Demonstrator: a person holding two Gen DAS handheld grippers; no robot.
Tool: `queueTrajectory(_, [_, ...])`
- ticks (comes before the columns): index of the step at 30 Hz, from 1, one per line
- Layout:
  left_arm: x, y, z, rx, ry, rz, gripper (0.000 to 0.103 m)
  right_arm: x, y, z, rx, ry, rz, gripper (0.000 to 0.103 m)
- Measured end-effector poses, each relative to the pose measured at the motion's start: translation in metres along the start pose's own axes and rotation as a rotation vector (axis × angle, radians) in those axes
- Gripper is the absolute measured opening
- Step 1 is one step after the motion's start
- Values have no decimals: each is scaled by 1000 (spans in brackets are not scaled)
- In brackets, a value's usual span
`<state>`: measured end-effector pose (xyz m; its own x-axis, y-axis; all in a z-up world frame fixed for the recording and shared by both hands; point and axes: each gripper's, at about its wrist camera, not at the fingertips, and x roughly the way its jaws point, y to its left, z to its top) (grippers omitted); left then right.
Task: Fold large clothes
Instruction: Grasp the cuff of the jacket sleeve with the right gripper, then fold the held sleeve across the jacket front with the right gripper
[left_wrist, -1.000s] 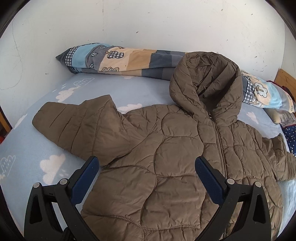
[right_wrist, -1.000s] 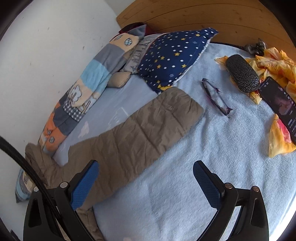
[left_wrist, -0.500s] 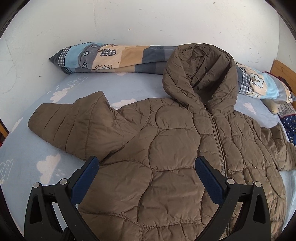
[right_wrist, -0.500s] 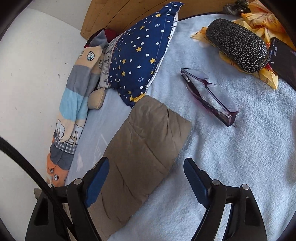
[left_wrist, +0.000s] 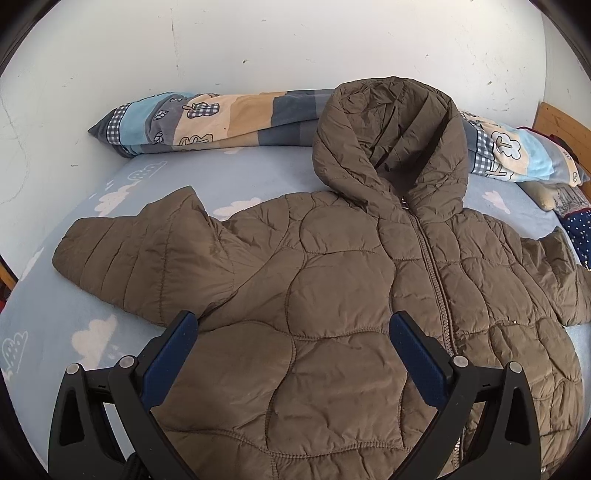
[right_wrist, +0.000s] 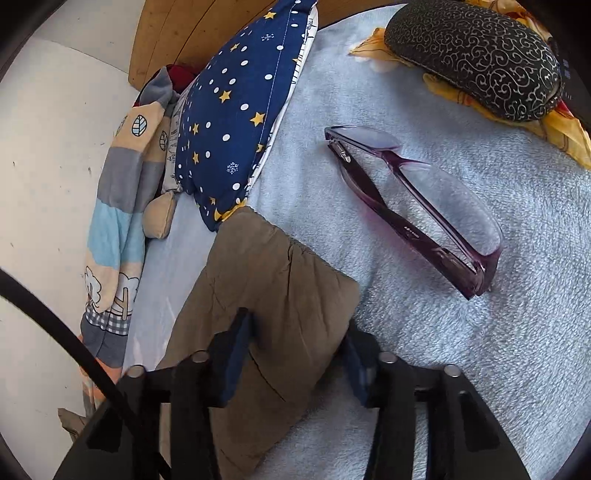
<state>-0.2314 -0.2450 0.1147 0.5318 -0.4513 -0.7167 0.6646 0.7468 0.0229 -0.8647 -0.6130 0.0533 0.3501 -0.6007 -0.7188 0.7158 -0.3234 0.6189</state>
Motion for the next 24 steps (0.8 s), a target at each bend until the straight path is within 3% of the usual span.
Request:
queueTrajectory(3, [-2, 0, -1, -1, -1, -7, 103, -2, -4, 0, 8, -4, 63, 24])
queueTrajectory(8, [-9, -1, -2, 6, -22, -7, 103, -33, 20, 2, -18, -78, 104, 19])
queueTrajectory(13, [-14, 4, 2, -22, -29, -19, 103, -98, 71, 3, -78, -214, 149, 19])
queueTrajectory(19, [-20, 9, 3, -29, -40, -26, 103, -184, 156, -18, -311, -321, 243, 19])
queueTrajectory(24, [-25, 17, 7, -61, -48, -42, 103, -225, 215, -58, -481, -320, 315, 19])
